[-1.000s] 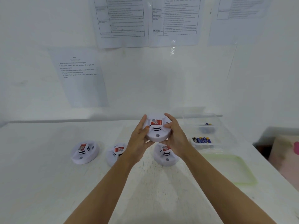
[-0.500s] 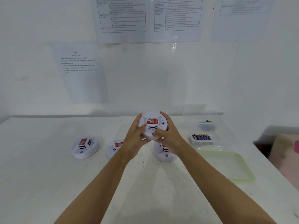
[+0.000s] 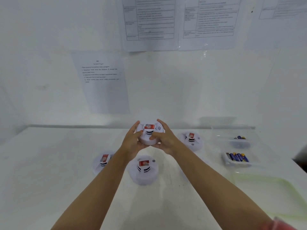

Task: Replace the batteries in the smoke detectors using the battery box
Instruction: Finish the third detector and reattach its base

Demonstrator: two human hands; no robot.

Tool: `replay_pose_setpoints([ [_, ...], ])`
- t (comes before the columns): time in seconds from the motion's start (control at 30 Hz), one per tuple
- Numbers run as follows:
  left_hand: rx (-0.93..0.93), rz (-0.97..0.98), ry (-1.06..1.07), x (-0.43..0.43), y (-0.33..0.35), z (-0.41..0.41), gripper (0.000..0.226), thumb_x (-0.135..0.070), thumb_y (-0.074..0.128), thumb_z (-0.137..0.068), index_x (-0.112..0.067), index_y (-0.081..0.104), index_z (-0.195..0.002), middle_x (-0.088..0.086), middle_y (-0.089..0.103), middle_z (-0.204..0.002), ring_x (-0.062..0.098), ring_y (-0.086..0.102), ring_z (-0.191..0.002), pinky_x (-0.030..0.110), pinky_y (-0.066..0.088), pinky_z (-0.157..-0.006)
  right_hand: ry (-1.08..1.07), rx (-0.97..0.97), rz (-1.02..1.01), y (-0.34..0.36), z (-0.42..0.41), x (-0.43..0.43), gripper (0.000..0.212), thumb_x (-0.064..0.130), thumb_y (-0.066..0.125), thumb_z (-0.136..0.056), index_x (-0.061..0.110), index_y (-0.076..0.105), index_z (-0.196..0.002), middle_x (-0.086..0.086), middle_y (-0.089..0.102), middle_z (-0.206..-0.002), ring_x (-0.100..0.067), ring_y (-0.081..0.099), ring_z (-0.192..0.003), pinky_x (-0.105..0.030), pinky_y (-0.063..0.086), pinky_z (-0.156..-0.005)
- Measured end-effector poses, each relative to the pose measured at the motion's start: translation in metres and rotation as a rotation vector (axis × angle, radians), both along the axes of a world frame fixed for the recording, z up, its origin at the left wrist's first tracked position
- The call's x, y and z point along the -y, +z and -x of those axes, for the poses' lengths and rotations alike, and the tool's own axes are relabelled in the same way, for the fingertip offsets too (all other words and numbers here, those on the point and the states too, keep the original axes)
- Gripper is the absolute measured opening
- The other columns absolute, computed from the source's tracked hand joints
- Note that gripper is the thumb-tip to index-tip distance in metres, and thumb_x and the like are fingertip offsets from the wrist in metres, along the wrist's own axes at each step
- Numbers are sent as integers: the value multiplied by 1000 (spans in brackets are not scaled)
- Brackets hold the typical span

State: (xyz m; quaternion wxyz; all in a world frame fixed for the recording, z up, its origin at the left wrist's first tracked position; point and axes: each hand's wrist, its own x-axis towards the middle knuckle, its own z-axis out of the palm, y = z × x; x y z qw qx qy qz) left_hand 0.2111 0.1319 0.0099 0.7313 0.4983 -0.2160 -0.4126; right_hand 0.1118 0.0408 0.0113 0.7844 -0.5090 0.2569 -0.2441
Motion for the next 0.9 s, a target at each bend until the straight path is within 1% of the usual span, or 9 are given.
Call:
replay_pose_setpoints([
  [0.17, -37, -30, -69, 15, -12, -43, 49, 1, 44, -95, -19, 37, -140, 11, 50, -131, 34, 55, -110, 44, 54, -75, -76, -4, -45, -17, -39, 9, 71, -12, 55, -78, 30, 40, -133, 2, 54, -121, -24, 54, -109, -33, 54, -71],
  [0.3, -82, -79, -108, 29, -27, -61, 46, 1, 46, -94, -20, 42, -134, 11, 53, -129, 35, 55, -110, 46, 55, -74, -107, -18, -51, -34, -55, 17, 72, -11, 58, -75, 27, 42, -134, -3, 56, -127, -21, 57, -104, -32, 55, -64],
  [0.47, -119, -108, -117, 46, -40, -66, 45, 0, 45, -95, -20, 41, -135, 10, 53, -129, 31, 57, -105, 39, 57, -66, -145, -15, -56, -49, -61, 33, 65, -11, 57, -76, 24, 47, -129, -4, 59, -120, -26, 57, -105, -30, 56, -60],
  [0.57, -120, -114, -126, 56, -45, -65, 49, -1, 45, -95, -15, 37, -141, 12, 50, -137, 32, 55, -110, 40, 56, -72, -158, -17, -64, -55, -60, 43, 65, -11, 59, -77, 22, 45, -132, -7, 57, -123, -23, 59, -100, -29, 56, -57],
  [0.63, -117, -127, -115, 59, -47, -62, 50, -1, 45, -95, -16, 36, -142, 9, 50, -133, 31, 54, -110, 40, 53, -75, -160, -22, -74, -59, -59, 47, 67, -11, 60, -75, 21, 44, -133, -7, 57, -122, -20, 59, -96, -28, 55, -56],
  [0.7, -128, -136, -102, 60, -49, -60, 51, 0, 44, -96, -17, 35, -142, 9, 50, -128, 30, 53, -109, 41, 50, -78, -146, -27, -73, -65, -59, 51, 71, -10, 62, -72, 18, 43, -134, -8, 57, -123, -23, 59, -98, -28, 55, -57],
  [0.77, -132, -144, -93, 61, -51, -59, 50, 0, 43, -96, -17, 35, -142, 9, 49, -130, 30, 52, -109, 43, 47, -83, -149, -30, -76, -70, -61, 53, 73, -9, 62, -71, 17, 41, -136, -11, 54, -128, -26, 57, -102, -29, 55, -59],
  [0.83, -144, -152, -87, 61, -51, -58, 50, 1, 42, -96, -17, 36, -142, 10, 49, -133, 29, 53, -108, 42, 46, -82, -147, -29, -81, -73, -61, 54, 78, -4, 66, -66, 16, 40, -137, -13, 53, -131, -27, 57, -103, -27, 54, -59],
  [0.9, -147, -166, -84, 62, -53, -58, 50, 1, 42, -96, -18, 37, -142, 10, 49, -134, 29, 53, -107, 38, 49, -77, -148, -19, -86, -75, -61, 54, 79, 0, 69, -65, 14, 39, -137, -13, 53, -132, -26, 58, -102, -25, 53, -58],
])
